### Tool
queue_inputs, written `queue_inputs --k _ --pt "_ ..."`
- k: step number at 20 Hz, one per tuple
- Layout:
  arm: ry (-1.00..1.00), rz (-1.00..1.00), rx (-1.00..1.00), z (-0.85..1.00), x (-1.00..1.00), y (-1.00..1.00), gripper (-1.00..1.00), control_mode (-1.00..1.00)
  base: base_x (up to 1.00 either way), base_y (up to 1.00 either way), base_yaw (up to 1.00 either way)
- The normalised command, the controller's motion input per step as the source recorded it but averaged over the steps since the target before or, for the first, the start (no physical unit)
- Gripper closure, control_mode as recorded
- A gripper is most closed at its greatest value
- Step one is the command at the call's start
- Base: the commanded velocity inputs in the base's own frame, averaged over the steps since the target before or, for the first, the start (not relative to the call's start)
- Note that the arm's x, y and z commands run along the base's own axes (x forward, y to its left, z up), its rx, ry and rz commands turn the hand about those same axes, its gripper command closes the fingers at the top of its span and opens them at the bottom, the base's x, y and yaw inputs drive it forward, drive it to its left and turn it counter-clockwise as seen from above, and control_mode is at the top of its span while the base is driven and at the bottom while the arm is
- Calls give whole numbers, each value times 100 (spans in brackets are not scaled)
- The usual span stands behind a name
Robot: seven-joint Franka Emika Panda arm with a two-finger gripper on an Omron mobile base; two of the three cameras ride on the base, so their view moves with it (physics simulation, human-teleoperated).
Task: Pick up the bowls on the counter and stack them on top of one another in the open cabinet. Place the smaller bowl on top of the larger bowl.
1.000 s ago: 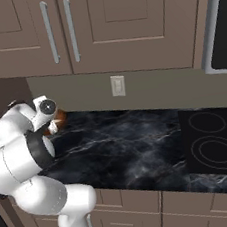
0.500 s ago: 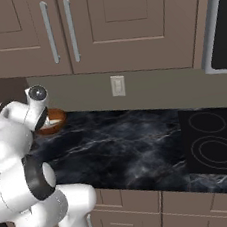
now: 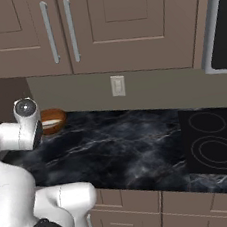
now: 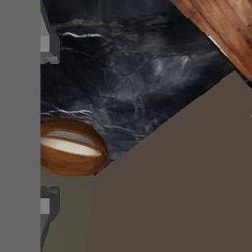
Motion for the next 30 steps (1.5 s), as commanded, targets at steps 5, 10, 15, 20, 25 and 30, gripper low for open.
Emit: queue_inputs --k 5,10,15,20,25,30 --pt "0 -3 2 16 -37 -9 -100 -100 0 0 0" --pt "1 1 0 0 16 0 -100 -100 0 0 0" --pt "10 8 5 0 28 -12 -100 -100 0 0 0" --pt "8 9 3 0 9 -17 -100 -100 0 0 0" --pt "0 0 -1 -2 3 0 -100 -100 0 0 0" --pt "0 0 -1 -13 16 0 -100 -100 0 0 0"
